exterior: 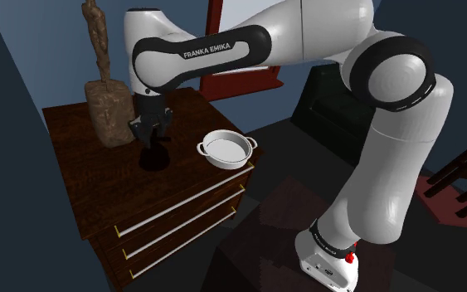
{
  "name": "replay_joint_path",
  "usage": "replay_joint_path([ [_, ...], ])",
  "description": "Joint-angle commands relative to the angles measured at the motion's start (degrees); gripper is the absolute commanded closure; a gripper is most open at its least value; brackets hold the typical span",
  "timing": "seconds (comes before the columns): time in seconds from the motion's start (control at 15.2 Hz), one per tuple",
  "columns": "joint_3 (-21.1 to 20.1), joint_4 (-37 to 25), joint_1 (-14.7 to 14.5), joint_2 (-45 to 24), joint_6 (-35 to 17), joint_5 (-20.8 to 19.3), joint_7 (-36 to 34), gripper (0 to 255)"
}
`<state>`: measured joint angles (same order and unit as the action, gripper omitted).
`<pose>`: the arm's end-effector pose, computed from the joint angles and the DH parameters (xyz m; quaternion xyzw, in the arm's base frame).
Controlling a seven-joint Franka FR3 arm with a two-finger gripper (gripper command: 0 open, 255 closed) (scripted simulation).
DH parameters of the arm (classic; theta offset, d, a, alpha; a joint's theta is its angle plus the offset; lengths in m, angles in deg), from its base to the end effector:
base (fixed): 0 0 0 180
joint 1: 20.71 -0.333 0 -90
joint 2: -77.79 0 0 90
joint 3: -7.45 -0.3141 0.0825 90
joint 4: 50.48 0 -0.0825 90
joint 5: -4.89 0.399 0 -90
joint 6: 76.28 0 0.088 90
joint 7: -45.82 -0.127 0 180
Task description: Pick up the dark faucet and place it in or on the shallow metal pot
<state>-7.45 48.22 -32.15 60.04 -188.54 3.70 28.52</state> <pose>0.5849 0.2753 0.3761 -0.9960 -0.0783 0.0402 0.0161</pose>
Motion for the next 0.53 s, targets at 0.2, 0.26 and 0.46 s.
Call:
replay_joint_path([
  [0.2, 0.2, 0.1, 0.9, 2.2, 2.1, 0.6, 1.3, 255],
  [0.26, 0.5, 1.8, 1.8, 3.6, 1.8, 1.0, 2.5, 255],
  [0.46, 1.7, 6.5, 4.2, 7.7, 1.2, 2.0, 6.3, 255],
])
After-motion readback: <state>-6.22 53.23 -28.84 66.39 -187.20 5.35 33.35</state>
